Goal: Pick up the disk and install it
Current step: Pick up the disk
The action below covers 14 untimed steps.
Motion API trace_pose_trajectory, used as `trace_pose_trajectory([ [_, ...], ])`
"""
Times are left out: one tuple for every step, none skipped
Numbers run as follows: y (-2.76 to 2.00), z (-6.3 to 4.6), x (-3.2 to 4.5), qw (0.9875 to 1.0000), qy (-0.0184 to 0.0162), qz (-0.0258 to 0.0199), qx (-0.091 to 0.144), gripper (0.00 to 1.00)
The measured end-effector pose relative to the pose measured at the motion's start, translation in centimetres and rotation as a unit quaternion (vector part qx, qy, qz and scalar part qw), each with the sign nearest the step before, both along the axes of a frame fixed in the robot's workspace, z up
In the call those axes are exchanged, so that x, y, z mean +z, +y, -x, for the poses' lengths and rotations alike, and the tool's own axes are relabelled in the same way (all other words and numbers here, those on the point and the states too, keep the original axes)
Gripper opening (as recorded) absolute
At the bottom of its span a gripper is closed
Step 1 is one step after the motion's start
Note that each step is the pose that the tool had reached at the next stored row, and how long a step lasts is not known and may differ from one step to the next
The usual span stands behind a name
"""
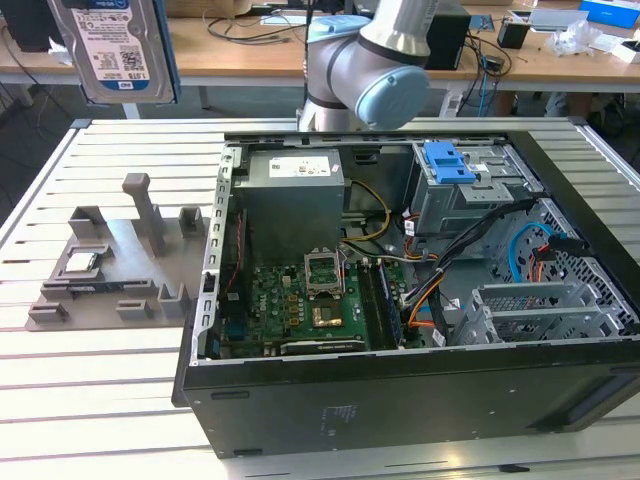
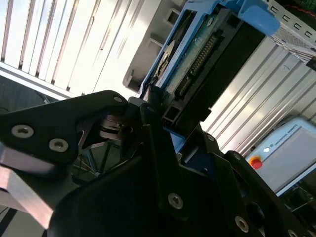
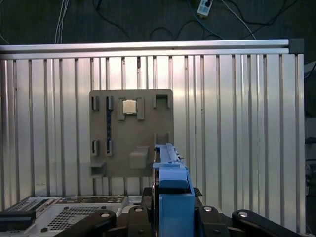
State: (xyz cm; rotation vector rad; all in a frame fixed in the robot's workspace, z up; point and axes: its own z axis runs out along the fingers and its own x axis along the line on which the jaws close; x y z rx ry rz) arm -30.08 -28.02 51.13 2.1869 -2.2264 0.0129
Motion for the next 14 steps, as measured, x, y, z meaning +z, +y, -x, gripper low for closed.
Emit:
trace_pose_trajectory([
  [0.00,-0.3,0.00,1.0000,0.0000,0.0000,0.000,0.36],
  [0.00,-0.6,0.00,1.0000,0.0000,0.0000,0.000,0.36],
  [0.01,-1.1,-0.01,1.0000,0.0000,0.0000,0.000,0.36],
  [0.01,-1.3,-0.01,1.0000,0.0000,0.0000,0.000,0.36],
  [0.02,-1.7,-0.01,1.0000,-0.0001,0.0000,0.000,0.36],
  [0.03,-2.0,0.00,1.0000,0.0000,0.0000,0.000,0.36],
  [0.04,-2.3,0.00,1.0000,0.0000,0.0000,0.000,0.36],
  [0.05,-2.9,0.00,1.0000,0.0001,0.0000,0.000,0.36],
  [0.05,-3.3,0.00,1.0000,0.0000,0.0000,0.000,0.36],
  [0.06,-3.6,-0.01,1.0000,0.0000,0.0000,0.000,0.36],
  [0.06,-4.0,0.00,1.0000,0.0000,0.0000,0.000,0.36],
  [0.07,-4.7,0.00,1.0000,0.0001,0.0000,0.000,0.36],
  [0.07,-5.2,0.00,1.0000,0.0000,0.0000,0.000,0.36],
  [0.07,-5.5,0.00,1.0000,0.0001,0.0000,0.000,0.36],
])
